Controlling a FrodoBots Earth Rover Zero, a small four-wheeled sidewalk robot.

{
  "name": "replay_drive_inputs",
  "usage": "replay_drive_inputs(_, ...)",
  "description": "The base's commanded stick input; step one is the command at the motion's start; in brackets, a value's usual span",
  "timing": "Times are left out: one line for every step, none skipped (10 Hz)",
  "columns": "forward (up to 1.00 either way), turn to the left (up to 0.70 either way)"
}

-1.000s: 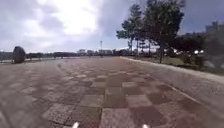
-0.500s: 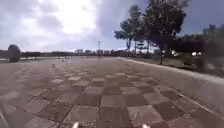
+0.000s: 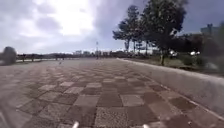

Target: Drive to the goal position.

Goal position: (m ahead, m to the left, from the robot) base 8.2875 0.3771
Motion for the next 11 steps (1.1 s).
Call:
replay_drive_inputs(0.70,0.00)
replay_drive_inputs(0.70,0.00)
replay_drive_inputs(0.70,0.00)
replay_drive_inputs(0.70,0.00)
replay_drive_inputs(0.70,0.00)
replay_drive_inputs(0.70,0.00)
replay_drive_inputs(0.70,0.00)
replay_drive_inputs(0.70,0.00)
replay_drive_inputs(0.70,0.00)
replay_drive_inputs(0.70,0.00)
replay_drive_inputs(0.70,0.00)
